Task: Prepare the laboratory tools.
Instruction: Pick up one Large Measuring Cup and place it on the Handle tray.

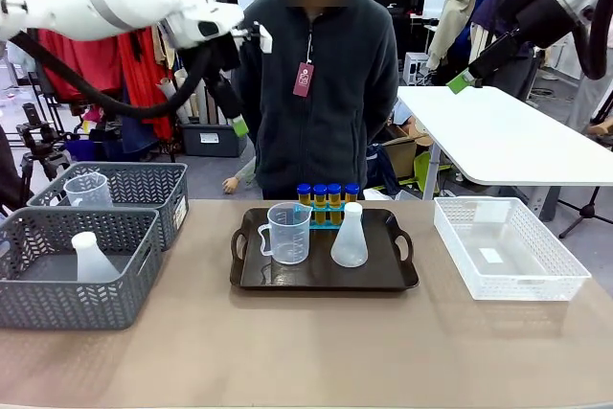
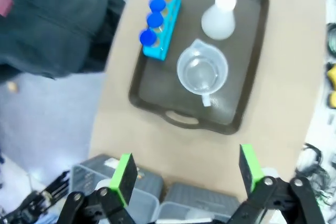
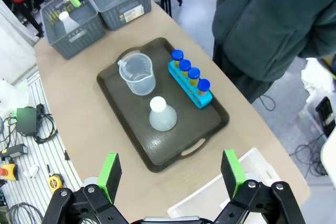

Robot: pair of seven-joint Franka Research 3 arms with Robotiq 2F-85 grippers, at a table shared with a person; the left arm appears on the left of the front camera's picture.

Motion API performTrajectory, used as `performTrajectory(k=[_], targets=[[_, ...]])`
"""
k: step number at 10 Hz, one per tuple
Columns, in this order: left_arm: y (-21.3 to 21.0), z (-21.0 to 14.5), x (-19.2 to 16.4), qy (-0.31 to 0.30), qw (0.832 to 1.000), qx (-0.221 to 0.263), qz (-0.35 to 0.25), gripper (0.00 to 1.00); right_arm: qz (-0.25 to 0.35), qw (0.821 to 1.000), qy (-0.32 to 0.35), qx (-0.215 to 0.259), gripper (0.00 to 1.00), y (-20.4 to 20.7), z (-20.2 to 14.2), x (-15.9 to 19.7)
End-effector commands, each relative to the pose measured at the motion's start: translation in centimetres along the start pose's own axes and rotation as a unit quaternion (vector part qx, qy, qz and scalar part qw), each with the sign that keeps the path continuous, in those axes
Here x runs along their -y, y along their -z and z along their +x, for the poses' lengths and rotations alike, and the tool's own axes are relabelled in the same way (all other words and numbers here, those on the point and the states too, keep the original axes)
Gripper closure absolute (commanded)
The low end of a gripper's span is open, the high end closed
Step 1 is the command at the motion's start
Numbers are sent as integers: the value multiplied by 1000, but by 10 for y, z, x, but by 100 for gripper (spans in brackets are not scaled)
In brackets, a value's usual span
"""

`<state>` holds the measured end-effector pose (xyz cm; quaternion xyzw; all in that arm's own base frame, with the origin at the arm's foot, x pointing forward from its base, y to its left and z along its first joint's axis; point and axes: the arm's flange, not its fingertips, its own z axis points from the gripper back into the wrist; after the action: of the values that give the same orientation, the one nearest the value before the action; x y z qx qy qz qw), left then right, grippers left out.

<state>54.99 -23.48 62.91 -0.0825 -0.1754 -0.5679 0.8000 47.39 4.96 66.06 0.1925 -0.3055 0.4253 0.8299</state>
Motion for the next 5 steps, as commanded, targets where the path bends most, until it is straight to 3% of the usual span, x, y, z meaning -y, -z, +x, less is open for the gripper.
performTrajectory(k=[1,5], targets=[[-16,-5,-2,35,998,59,-14,0,1,1000,-3,2,0,-2,1,-1],[-56,-10,-5,57,991,119,-11,3,1,1000,-3,2,0,-2,1,-1]])
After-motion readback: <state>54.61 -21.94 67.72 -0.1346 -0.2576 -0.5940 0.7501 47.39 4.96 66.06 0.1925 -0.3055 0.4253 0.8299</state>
